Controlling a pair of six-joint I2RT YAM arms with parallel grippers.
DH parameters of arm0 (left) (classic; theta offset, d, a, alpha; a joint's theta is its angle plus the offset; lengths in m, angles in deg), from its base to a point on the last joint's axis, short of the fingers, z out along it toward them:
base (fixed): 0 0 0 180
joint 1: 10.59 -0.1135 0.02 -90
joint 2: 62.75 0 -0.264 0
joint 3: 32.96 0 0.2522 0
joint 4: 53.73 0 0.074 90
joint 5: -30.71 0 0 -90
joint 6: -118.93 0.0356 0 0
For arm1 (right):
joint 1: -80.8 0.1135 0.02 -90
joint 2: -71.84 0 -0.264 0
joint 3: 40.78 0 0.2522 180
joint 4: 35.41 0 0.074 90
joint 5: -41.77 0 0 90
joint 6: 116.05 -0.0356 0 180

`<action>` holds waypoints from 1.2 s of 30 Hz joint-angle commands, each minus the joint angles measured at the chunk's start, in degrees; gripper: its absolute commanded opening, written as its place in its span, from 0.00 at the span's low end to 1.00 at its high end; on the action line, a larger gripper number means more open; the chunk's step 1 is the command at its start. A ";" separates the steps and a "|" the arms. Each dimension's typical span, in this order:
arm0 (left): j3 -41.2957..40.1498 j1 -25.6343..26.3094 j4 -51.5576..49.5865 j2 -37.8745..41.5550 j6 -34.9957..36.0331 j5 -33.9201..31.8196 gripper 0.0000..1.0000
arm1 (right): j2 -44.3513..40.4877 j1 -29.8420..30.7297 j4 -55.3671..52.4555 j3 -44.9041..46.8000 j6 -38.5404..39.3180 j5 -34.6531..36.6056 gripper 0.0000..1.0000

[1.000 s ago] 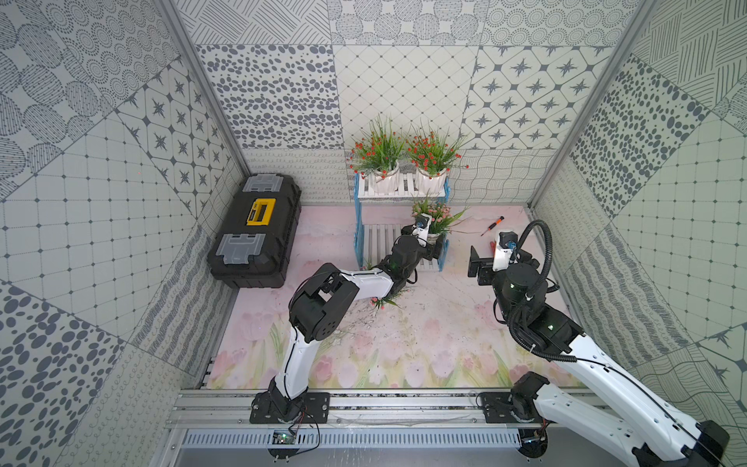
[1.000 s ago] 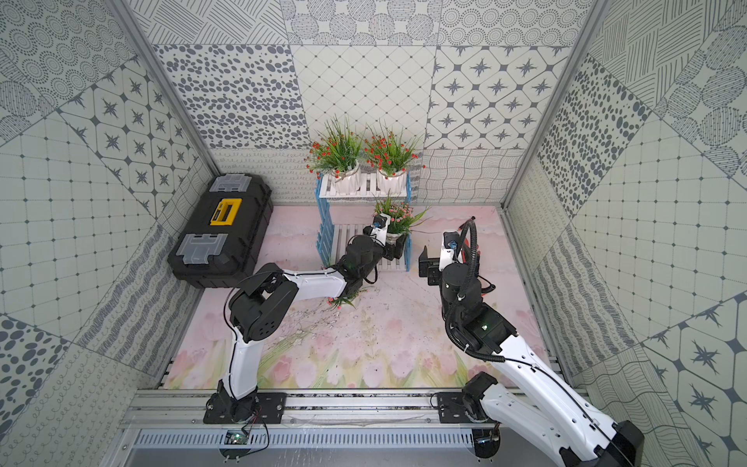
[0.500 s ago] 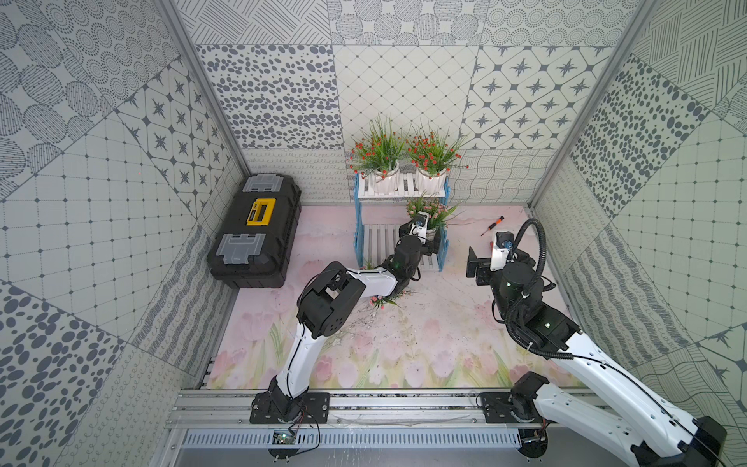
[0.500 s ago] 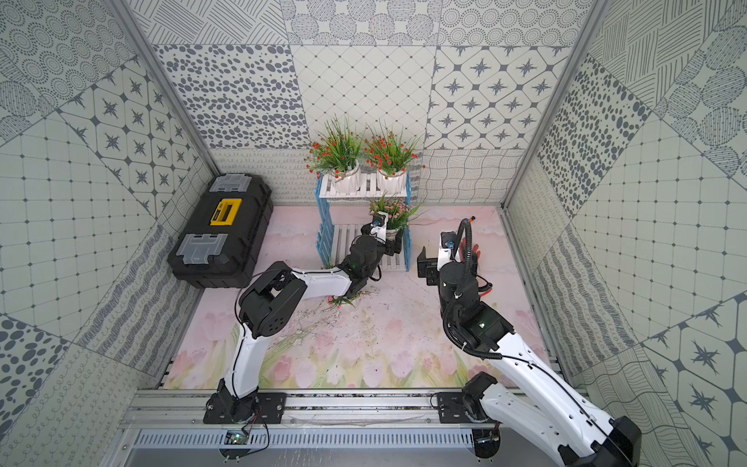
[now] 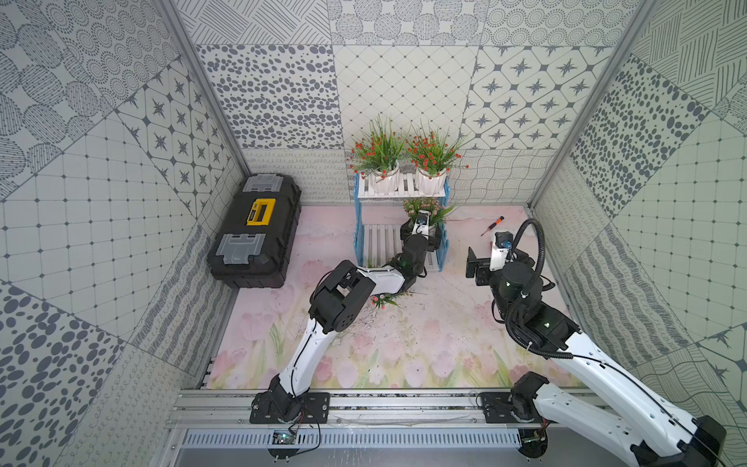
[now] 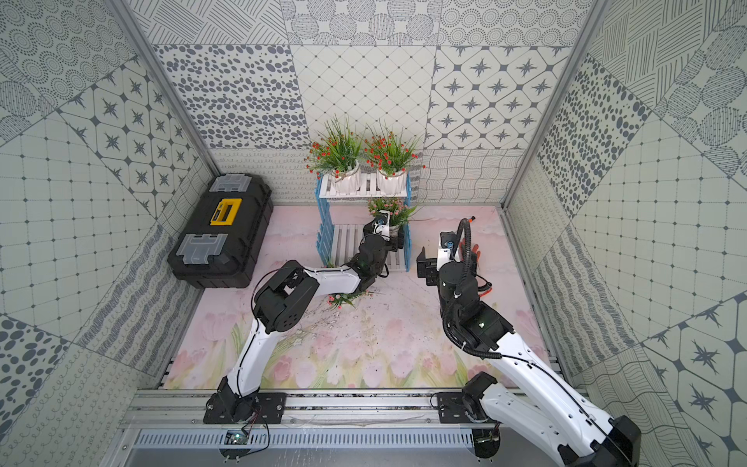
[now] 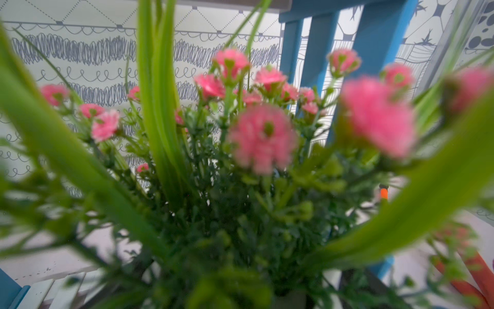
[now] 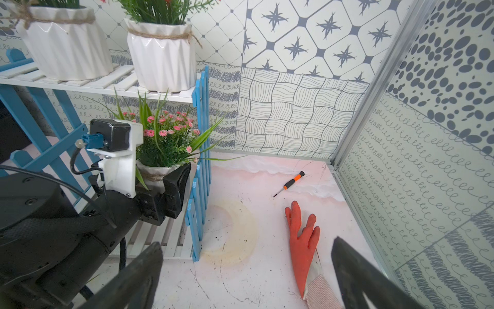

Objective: Place the baby's breath potted plants on the rack by color
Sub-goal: Place the baby's breath potted plant on the rack.

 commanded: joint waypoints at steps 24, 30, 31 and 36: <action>8.80 1.58 11.70 -10.54 2.46 -17.07 0.67 | 0.07 -0.33 0.21 1.16 -0.78 -0.88 0.98; 8.91 1.42 10.50 -11.73 1.02 -16.77 0.67 | 0.73 -0.27 0.34 1.24 -0.87 -0.80 0.98; 8.87 1.41 10.33 -11.85 0.81 -16.46 0.67 | 0.77 -0.30 0.47 1.17 -0.81 -0.86 0.98; 9.13 1.35 8.62 -12.31 -0.29 -16.27 0.67 | 0.86 -0.26 0.56 1.40 -0.79 -0.79 0.98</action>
